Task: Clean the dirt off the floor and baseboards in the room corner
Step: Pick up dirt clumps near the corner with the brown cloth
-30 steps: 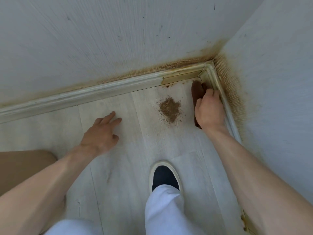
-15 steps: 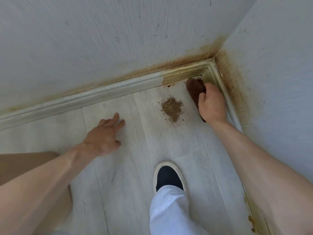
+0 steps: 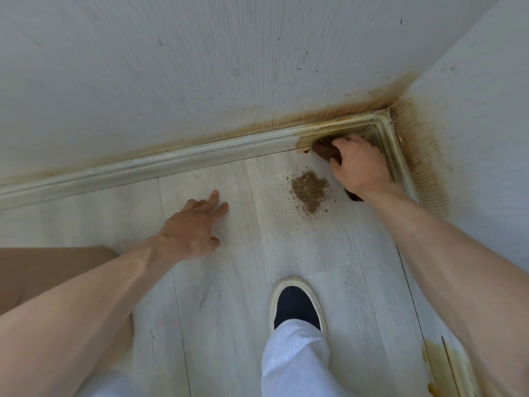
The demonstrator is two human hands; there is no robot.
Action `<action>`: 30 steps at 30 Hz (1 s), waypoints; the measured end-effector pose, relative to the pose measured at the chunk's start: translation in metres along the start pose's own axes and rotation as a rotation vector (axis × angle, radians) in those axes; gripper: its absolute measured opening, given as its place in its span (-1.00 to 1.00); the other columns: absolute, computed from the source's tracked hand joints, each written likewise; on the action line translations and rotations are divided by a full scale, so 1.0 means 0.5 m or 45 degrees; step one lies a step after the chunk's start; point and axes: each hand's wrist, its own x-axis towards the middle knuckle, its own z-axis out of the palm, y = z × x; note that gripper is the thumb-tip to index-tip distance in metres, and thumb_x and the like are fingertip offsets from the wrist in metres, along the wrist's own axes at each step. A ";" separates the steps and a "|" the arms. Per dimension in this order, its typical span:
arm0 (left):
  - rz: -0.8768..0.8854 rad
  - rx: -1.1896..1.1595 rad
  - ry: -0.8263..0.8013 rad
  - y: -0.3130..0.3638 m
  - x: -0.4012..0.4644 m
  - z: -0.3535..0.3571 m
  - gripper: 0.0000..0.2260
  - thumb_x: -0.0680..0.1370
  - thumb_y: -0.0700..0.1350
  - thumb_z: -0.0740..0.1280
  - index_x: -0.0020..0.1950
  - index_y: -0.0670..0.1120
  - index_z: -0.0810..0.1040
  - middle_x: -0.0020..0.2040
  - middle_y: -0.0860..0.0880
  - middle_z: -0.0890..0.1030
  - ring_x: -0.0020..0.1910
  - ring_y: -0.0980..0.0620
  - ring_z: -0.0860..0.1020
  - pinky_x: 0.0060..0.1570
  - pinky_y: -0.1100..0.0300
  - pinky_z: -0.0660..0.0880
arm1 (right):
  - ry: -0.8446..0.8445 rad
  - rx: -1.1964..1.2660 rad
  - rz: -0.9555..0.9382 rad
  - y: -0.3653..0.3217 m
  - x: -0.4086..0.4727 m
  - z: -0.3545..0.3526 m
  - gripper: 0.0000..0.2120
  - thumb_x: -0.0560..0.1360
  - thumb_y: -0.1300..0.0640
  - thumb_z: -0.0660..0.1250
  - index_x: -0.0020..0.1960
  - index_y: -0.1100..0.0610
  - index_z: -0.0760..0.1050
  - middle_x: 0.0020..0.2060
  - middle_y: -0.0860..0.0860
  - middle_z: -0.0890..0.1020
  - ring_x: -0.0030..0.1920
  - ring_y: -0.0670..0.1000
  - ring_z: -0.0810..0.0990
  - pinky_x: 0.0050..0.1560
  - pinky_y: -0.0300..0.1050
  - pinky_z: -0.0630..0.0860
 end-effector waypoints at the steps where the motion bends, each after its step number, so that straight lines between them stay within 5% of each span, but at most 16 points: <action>1: 0.000 0.002 0.000 0.000 0.000 0.001 -0.26 0.65 0.02 0.29 0.67 0.19 -0.13 0.65 0.19 -0.31 0.65 0.01 -0.08 0.56 0.08 0.14 | -0.042 -0.037 -0.049 -0.016 0.004 0.000 -0.75 0.59 0.10 0.32 0.22 0.16 0.58 0.09 0.14 0.55 0.02 0.25 0.60 -0.09 0.09 0.58; 5: 0.007 -0.005 0.009 -0.001 0.000 0.001 -0.26 0.65 0.02 0.28 0.68 0.19 -0.12 0.65 0.18 -0.30 0.64 0.01 -0.07 0.54 0.06 0.19 | -0.239 -0.152 -0.276 -0.057 0.010 -0.010 -0.75 0.60 0.11 0.30 0.25 0.09 0.60 0.06 0.08 0.54 0.00 0.19 0.61 -0.15 -0.01 0.51; 9: 0.007 -0.009 0.007 -0.002 0.000 0.001 -0.26 0.65 0.01 0.29 0.68 0.18 -0.11 0.65 0.17 -0.30 0.64 0.01 -0.06 0.56 0.07 0.20 | -0.130 -0.292 -0.201 -0.072 0.036 -0.043 -0.81 0.60 0.11 0.32 0.14 0.17 0.60 0.06 0.13 0.55 -0.02 0.23 0.62 -0.20 -0.01 0.46; 16: 0.013 -0.022 0.008 0.001 0.001 -0.002 -0.27 0.65 0.01 0.28 0.68 0.18 -0.11 0.65 0.17 -0.29 0.64 0.01 -0.08 0.56 0.07 0.17 | -0.261 -0.312 -0.271 -0.126 0.017 -0.012 -0.79 0.63 0.13 0.27 0.19 0.18 0.59 0.12 0.11 0.54 -0.01 0.19 0.62 -0.22 -0.05 0.36; 30: 0.013 -0.030 0.002 0.003 -0.006 -0.005 -0.27 0.65 0.01 0.28 0.68 0.17 -0.11 0.66 0.15 -0.30 0.64 0.01 -0.07 0.53 0.06 0.22 | -0.178 -0.439 -0.290 -0.143 0.032 -0.018 -0.80 0.63 0.12 0.26 0.18 0.17 0.55 0.13 0.11 0.55 0.02 0.20 0.62 -0.21 -0.03 0.36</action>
